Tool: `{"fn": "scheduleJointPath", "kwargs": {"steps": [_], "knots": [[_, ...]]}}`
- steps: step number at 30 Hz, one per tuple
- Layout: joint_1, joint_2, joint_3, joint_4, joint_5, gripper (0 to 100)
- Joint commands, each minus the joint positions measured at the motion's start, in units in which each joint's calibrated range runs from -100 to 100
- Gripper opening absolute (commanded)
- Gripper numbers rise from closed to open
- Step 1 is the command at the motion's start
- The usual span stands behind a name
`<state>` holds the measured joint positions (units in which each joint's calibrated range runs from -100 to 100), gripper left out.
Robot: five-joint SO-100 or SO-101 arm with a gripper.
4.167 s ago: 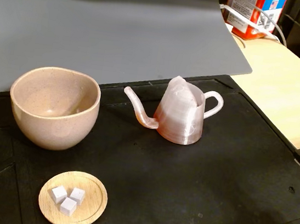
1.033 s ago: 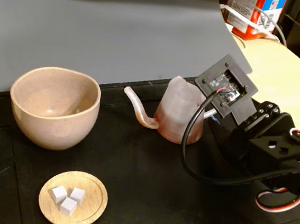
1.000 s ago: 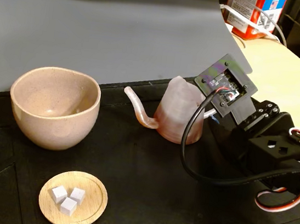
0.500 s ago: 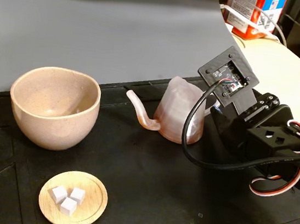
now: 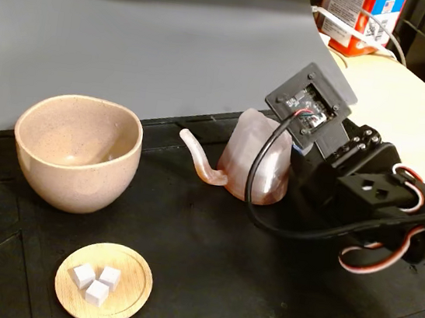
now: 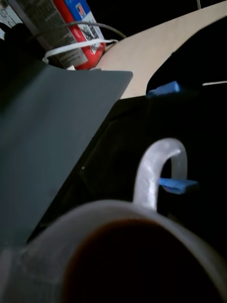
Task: Pick up a kettle and pour liquid into a cup.
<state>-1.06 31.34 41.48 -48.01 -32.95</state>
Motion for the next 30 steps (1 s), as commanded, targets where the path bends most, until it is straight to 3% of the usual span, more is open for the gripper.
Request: {"fn": "scheduleJointPath", "kwargs": {"steps": [1,12,16,30], "knots": [[0.26,-0.62,-2.46,-0.89,0.54,20],[1.70,-0.45,-1.37,-4.95,0.07,18],[1.86,-0.36,-1.37,-5.47,0.07,0],[0.03,-6.93,1.08,-4.69,-2.34,1]]}}
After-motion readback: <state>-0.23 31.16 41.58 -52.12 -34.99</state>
